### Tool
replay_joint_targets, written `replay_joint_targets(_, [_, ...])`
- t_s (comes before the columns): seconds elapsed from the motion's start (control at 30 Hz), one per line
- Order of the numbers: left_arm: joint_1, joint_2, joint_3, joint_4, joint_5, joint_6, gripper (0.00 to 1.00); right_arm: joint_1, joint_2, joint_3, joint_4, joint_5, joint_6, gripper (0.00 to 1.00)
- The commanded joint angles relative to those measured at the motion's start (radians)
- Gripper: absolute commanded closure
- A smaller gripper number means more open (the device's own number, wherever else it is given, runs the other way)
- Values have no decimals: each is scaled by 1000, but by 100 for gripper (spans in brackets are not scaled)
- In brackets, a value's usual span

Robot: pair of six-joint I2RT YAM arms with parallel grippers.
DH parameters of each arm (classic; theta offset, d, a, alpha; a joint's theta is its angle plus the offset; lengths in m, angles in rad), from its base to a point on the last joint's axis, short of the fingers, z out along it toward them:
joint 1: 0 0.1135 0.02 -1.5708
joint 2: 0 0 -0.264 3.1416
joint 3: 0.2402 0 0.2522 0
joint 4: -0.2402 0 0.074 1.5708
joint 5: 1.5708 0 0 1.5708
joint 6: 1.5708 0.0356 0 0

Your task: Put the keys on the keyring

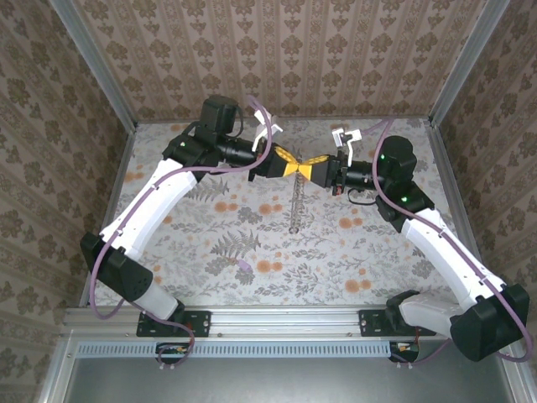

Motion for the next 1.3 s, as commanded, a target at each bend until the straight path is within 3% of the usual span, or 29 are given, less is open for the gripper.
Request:
replay_joint_targets(0.0, [13,-30,-17,119,-110,-59,84,8,-1,26,11,42,-24,100])
replay_joint_targets(0.07, [41,-73,-88,234,-171,-141,74,5,-10,17,39,73,-21,100])
replay_joint_targets(0.17, [81,-134,-182,377,-210,-256,70,5,-23,-2,93,118,-16,100])
replay_joint_targets(0.3, [87,-177,-242,455,-252,-312,66,5,-45,-53,239,177,14,100])
replay_joint_targets(0.7, [67,-177,-313,668,-237,-476,67,18,-34,-154,640,355,155,100])
replay_joint_targets(1.27, [-2,-133,-287,815,-204,-520,73,62,51,-161,813,419,258,100])
